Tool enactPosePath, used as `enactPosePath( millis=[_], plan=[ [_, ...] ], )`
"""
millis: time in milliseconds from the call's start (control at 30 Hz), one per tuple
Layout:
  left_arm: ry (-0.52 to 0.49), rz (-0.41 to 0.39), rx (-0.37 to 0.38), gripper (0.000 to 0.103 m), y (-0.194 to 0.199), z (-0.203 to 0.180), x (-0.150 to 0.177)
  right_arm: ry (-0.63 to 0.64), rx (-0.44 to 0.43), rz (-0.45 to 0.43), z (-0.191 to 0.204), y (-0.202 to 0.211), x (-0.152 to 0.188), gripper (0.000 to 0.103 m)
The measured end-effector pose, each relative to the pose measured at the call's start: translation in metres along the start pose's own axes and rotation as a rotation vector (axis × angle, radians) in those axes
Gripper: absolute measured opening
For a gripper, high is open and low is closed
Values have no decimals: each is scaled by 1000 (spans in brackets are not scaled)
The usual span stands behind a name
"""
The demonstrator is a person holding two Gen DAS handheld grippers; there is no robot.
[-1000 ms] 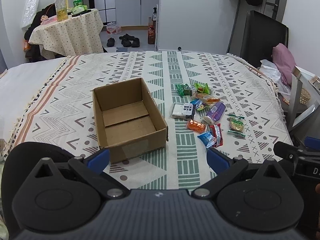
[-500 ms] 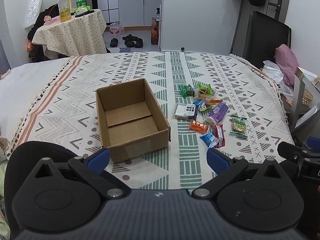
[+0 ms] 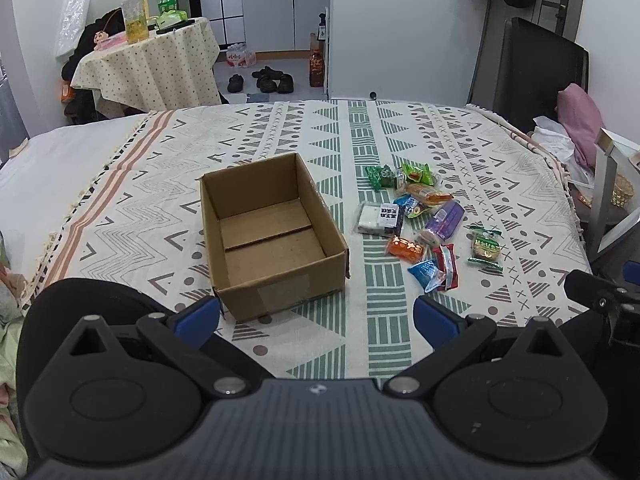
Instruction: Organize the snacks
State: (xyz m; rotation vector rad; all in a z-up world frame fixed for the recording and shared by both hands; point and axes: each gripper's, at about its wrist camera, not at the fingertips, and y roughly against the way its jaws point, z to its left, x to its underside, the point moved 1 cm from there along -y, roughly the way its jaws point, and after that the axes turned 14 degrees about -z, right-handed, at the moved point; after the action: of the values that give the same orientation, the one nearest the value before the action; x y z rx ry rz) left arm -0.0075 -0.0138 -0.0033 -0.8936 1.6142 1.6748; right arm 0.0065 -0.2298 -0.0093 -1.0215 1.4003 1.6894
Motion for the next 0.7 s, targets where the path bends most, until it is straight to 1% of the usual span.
enactPosePath(
  millis=[133,700],
  plan=[
    [-4,-5,13,103,1,-1,-1,7,-2,-6,2,2,-1,103],
    [7,-1,5,103,0,1,-6,-2,8,7,0,1,-1,103]
  ],
)
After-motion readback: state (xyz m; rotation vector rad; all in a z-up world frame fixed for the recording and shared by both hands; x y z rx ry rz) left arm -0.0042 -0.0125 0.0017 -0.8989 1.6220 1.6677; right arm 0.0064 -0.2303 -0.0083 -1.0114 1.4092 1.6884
